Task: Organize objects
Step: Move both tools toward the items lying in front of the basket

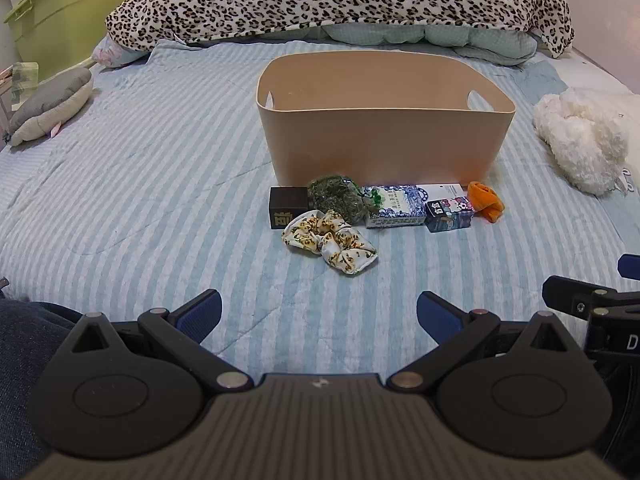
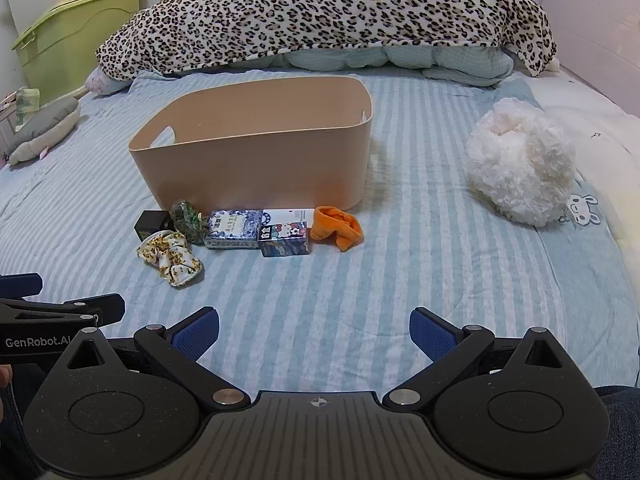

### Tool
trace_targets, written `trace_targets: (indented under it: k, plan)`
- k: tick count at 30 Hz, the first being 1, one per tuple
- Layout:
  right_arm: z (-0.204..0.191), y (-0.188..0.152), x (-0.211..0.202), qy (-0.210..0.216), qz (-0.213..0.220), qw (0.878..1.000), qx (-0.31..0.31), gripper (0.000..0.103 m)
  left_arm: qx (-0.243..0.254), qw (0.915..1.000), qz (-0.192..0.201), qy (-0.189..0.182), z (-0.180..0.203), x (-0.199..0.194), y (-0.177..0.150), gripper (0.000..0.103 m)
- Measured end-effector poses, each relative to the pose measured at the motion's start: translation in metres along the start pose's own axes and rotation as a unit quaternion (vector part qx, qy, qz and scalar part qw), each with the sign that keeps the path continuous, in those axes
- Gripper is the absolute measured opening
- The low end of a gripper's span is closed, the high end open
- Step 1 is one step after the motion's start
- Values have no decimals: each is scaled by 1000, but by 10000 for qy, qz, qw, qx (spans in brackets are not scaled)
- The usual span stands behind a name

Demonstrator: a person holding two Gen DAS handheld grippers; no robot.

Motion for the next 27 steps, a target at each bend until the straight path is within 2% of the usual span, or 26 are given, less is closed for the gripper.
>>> trace_targets:
  k: [27]
  plan:
    - [7, 3, 5, -50, -20, 9998, 188, 103, -57, 10000, -49, -37, 4, 10, 1, 103]
Point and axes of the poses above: each gripper's, at about its wrist camera, not at the fingertips, and x roughly the way its jaws point, z to its right, y to its top, the point moved 10 cm from there along x, roughly the way its jaws point, and after that the axes turned 11 degrees about x, right-handed, at the moved point
